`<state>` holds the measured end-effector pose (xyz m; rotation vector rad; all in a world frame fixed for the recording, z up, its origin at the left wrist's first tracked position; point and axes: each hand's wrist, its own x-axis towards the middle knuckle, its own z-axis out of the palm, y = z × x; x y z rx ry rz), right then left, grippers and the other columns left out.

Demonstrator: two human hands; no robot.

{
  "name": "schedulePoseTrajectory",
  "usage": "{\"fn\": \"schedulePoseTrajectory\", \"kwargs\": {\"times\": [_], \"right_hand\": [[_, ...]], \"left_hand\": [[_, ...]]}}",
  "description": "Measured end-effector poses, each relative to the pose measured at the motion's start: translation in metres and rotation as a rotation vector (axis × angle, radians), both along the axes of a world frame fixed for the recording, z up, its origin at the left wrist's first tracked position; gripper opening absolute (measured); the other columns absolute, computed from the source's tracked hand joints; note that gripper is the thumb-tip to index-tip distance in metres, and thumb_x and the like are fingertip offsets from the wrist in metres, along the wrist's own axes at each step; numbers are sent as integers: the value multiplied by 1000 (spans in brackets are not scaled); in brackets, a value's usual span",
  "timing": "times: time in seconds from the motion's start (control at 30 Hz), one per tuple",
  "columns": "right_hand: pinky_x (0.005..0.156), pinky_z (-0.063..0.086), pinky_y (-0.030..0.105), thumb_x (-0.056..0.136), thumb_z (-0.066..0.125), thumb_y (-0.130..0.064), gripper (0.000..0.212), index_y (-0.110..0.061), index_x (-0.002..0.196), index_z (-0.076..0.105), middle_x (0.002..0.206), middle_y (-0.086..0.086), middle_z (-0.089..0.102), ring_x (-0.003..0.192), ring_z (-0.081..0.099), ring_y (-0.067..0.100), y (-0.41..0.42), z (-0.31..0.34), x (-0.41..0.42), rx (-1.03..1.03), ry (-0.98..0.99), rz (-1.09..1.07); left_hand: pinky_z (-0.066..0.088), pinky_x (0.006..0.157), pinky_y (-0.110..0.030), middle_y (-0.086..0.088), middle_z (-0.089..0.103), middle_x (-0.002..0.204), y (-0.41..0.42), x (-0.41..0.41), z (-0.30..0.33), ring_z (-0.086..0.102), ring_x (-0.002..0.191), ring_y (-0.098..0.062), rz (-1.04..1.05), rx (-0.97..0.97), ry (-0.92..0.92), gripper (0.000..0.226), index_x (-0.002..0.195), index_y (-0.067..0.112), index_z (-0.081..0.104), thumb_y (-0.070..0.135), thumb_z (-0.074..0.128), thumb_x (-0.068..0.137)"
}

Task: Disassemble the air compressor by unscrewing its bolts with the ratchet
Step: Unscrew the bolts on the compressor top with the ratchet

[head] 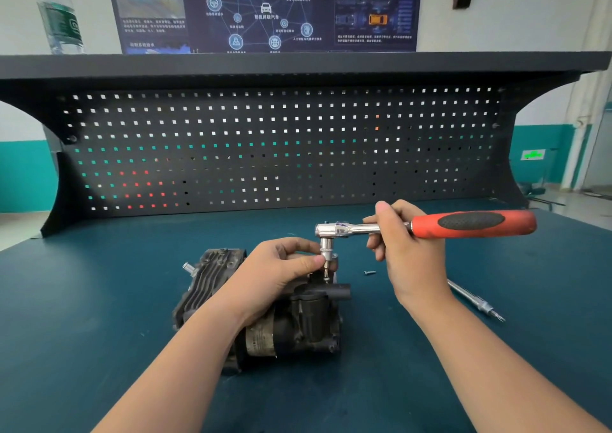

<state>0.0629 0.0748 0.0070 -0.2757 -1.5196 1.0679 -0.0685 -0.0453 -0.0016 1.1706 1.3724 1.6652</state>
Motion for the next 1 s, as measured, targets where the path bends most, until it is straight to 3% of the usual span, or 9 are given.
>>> {"fn": "schedulePoseTrajectory", "kwargs": {"times": [0.3,0.5,0.63,0.73,0.83,1.0], "right_hand": [[42,36,14,85,51,-30,31,-9,64,59,46,-3,54,38,44,5,-2,-1,5,64,12,3],[41,35,16,83,51,-32,29,-11,63,56,46,-2,54,39,42,7,7,-4,1,8,-17,-1],[44,33,23,82,55,-31,29,-15,58,58,47,0,53,42,41,12,16,-4,-4,-133,-17,137],[42,31,20,90,56,-16,34,-14,57,62,47,1,52,40,40,10,19,-2,-7,-329,88,373],[43,34,19,93,54,-13,30,-6,64,60,48,3,50,37,38,9,22,-1,-10,-531,112,555],[37,32,17,83,60,-23,28,-11,58,62,48,-1,44,36,33,6,25,-6,-19,-772,82,743]], "left_hand": [[52,66,-15,-6,75,91,-2,2,0,71,82,-11,16,-4,63,12,86,17,77,11,67,83],[52,72,-18,-3,74,98,3,3,-1,69,91,-12,-3,-37,135,16,101,10,69,13,60,89],[55,81,-28,-12,71,105,5,0,3,67,99,-21,-95,-11,-27,31,106,2,67,23,61,83],[55,83,-32,-17,70,107,5,-3,4,68,97,-24,-196,1,-124,37,108,0,64,21,60,78],[55,79,-29,-13,71,106,6,-4,4,69,93,-22,-240,-1,-94,32,109,6,64,18,59,79],[56,74,-27,-9,73,91,10,-1,0,71,80,-19,-148,14,-62,25,94,7,68,20,65,73]]}}
